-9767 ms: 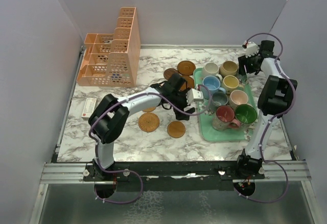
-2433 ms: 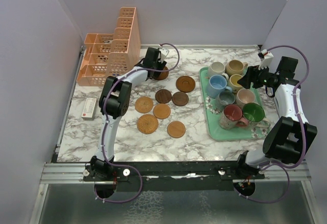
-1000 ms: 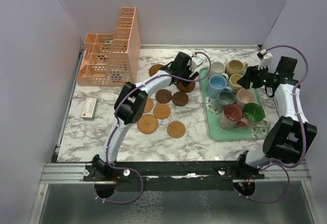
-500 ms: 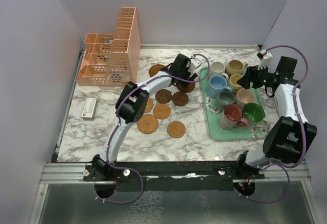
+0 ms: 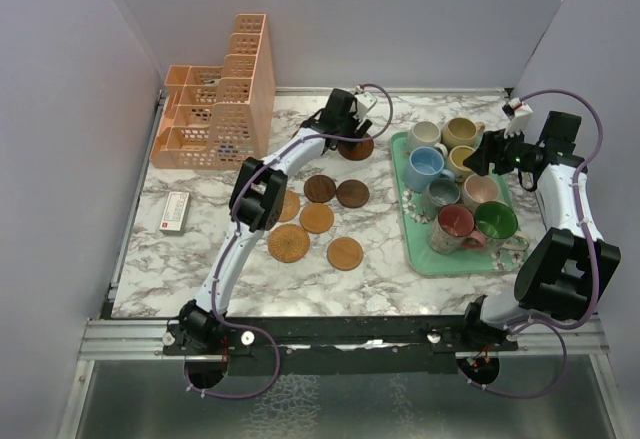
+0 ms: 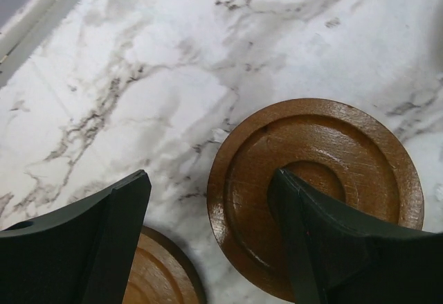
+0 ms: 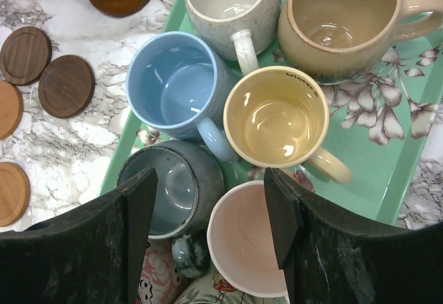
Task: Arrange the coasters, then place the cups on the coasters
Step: Move the coaster to the center of the board.
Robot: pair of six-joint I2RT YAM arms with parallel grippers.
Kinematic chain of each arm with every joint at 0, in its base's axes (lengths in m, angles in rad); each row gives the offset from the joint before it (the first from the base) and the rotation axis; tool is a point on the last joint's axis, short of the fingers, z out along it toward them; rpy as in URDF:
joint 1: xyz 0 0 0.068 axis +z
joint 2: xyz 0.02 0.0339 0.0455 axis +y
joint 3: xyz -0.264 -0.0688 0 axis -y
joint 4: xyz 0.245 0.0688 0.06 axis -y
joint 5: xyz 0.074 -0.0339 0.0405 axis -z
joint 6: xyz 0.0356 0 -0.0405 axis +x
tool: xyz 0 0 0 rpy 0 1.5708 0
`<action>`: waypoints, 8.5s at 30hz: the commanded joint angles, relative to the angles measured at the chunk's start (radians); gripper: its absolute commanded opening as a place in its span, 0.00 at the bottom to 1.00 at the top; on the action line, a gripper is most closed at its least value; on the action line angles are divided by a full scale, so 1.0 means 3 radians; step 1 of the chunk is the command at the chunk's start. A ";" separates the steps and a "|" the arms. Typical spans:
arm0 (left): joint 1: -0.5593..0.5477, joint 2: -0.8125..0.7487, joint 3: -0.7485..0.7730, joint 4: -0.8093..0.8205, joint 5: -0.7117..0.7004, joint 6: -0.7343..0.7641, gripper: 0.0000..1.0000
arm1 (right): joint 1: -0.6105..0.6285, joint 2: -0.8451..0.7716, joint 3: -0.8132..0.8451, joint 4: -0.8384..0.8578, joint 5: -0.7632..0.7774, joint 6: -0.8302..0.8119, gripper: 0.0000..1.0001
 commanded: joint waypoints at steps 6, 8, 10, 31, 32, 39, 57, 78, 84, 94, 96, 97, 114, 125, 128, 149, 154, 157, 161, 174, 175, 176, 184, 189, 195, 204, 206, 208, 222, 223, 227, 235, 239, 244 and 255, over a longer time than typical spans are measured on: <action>0.0116 0.0193 0.0199 -0.0187 -0.0128 0.0033 0.74 | 0.0012 0.0068 0.0019 -0.0019 -0.0030 -0.0043 0.64; 0.0117 0.0149 0.0123 -0.0187 -0.0136 0.0026 0.74 | 0.0012 0.0067 0.0019 -0.0019 -0.0028 -0.0043 0.64; 0.0121 0.0085 0.0025 -0.0166 -0.0126 0.0029 0.74 | 0.0012 0.0069 0.0019 -0.0019 -0.0030 -0.0041 0.64; 0.0061 -0.0254 -0.0473 -0.0151 0.0127 -0.0091 0.74 | 0.0012 0.0062 0.0028 -0.0047 -0.0047 -0.0074 0.64; 0.0053 -0.0280 -0.0514 -0.0144 0.0135 -0.0104 0.74 | 0.0012 0.0060 0.0026 -0.0045 -0.0048 -0.0074 0.64; 0.0026 -0.0436 -0.0735 -0.0119 0.0130 -0.0137 0.74 | 0.0012 0.0056 0.0029 -0.0050 -0.0064 -0.0074 0.65; 0.0027 -0.0267 0.0018 -0.0190 -0.0024 -0.0062 0.82 | 0.0012 0.0052 0.0028 -0.0058 -0.0094 -0.0058 0.65; 0.0029 -0.2093 -0.2430 -0.0317 0.0691 0.0220 0.86 | 0.0012 0.0083 0.0042 -0.0079 -0.0164 -0.0049 0.65; 0.0029 -0.2193 -0.2840 -0.0325 0.0946 0.0235 0.96 | 0.0012 0.0107 0.0044 -0.0081 -0.0181 -0.0048 0.65; -0.0062 -0.1884 -0.2721 -0.0320 0.0996 0.0215 0.95 | 0.0012 0.0131 0.0047 -0.0091 -0.0154 -0.0054 0.65; -0.0064 -0.1864 -0.2713 -0.0318 0.0984 0.0208 0.94 | 0.0012 0.0126 0.0047 -0.0090 -0.0150 -0.0056 0.65; -0.0063 -0.1859 -0.2713 -0.0316 0.0979 0.0204 0.93 | 0.0012 0.0127 0.0049 -0.0094 -0.0147 -0.0055 0.65; 0.0038 -0.1805 -0.2846 -0.0176 0.0216 0.0127 0.79 | 0.0012 0.0101 0.0054 -0.0106 -0.0148 -0.0073 0.65; 0.0183 -0.1654 -0.2625 -0.0211 0.0379 0.0164 0.75 | 0.0012 0.0105 0.0051 -0.0106 -0.0150 -0.0074 0.65; 0.0185 -0.1615 -0.2595 -0.0218 0.0400 0.0158 0.75 | 0.0012 0.0107 0.0054 -0.0109 -0.0148 -0.0074 0.65; 0.0193 -0.1426 -0.2351 -0.0288 0.0767 0.0094 0.73 | 0.0012 0.0116 0.0065 -0.0122 -0.0157 -0.0079 0.65; 0.0193 -0.1383 -0.2285 -0.0308 0.0836 0.0052 0.73 | 0.0012 0.0117 0.0060 -0.0122 -0.0157 -0.0078 0.65; 0.0193 -0.1380 -0.2283 -0.0310 0.0865 0.0035 0.73 | 0.0012 0.0118 0.0067 -0.0123 -0.0156 -0.0076 0.65; 0.0193 -0.1385 -0.2294 -0.0308 0.0912 0.0016 0.72 | 0.0012 0.0127 0.0069 -0.0132 -0.0161 -0.0082 0.65; 0.0193 -0.1504 -0.2265 -0.0320 0.0848 0.0022 0.73 | 0.0012 0.0142 0.0074 -0.0142 -0.0167 -0.0085 0.65; 0.0193 -0.1517 -0.2250 -0.0324 0.0839 0.0033 0.73 | 0.0012 0.0139 0.0073 -0.0142 -0.0166 -0.0089 0.65; 0.0193 -0.1533 -0.2233 -0.0326 0.0832 0.0042 0.74 | 0.0012 0.0142 0.0072 -0.0142 -0.0166 -0.0087 0.65; 0.0190 -0.1670 -0.2098 -0.0329 0.0957 0.0103 0.75 | 0.0012 0.0148 0.0077 -0.0147 -0.0171 -0.0084 0.65; 0.0091 -0.1772 -0.2136 -0.0319 0.1126 0.0194 0.78 | 0.0012 0.0145 0.0084 -0.0147 -0.0166 -0.0083 0.65; -0.0148 -0.1840 -0.2280 -0.0276 0.1194 0.0334 0.84 | 0.0012 0.0149 0.0085 -0.0154 -0.0171 -0.0087 0.65; -0.0414 -0.1744 -0.2327 -0.0272 0.1202 0.0364 0.99 | 0.0012 0.0134 0.0085 -0.0161 -0.0166 -0.0097 0.65; -0.0458 -0.1724 -0.2334 -0.0275 0.1182 0.0378 0.99 | 0.0012 0.0139 0.0085 -0.0162 -0.0166 -0.0100 0.65; -0.0492 -0.1703 -0.2342 -0.0275 0.1152 0.0403 0.98 | 0.0012 0.0140 0.0086 -0.0162 -0.0172 -0.0100 0.65; -0.0527 -0.1529 -0.2308 -0.0275 0.1054 0.0459 0.91 | 0.0012 0.0143 0.0083 -0.0168 -0.0181 -0.0099 0.65; -0.0524 -0.1509 -0.2296 -0.0274 0.1057 0.0456 0.91 | 0.0012 0.0142 0.0086 -0.0169 -0.0177 -0.0099 0.65; -0.0532 -0.1449 -0.2247 -0.0279 0.1057 0.0455 0.90 | 0.0012 0.0142 0.0089 -0.0173 -0.0176 -0.0099 0.65; -0.0528 -0.1291 -0.2099 -0.0280 0.0802 0.0390 0.88 | 0.0012 0.0147 0.0090 -0.0178 -0.0181 -0.0110 0.65; -0.0519 -0.1184 -0.1967 -0.0289 0.0701 0.0379 0.87 | 0.0012 0.0152 0.0092 -0.0183 -0.0182 -0.0110 0.65; -0.0488 -0.1040 -0.1769 -0.0359 0.0725 0.0355 0.86 | 0.0012 0.0157 0.0095 -0.0188 -0.0183 -0.0118 0.65; -0.0448 -0.0972 -0.1705 -0.0367 0.0723 0.0335 0.85 | 0.0012 0.0170 0.0100 -0.0198 -0.0185 -0.0124 0.65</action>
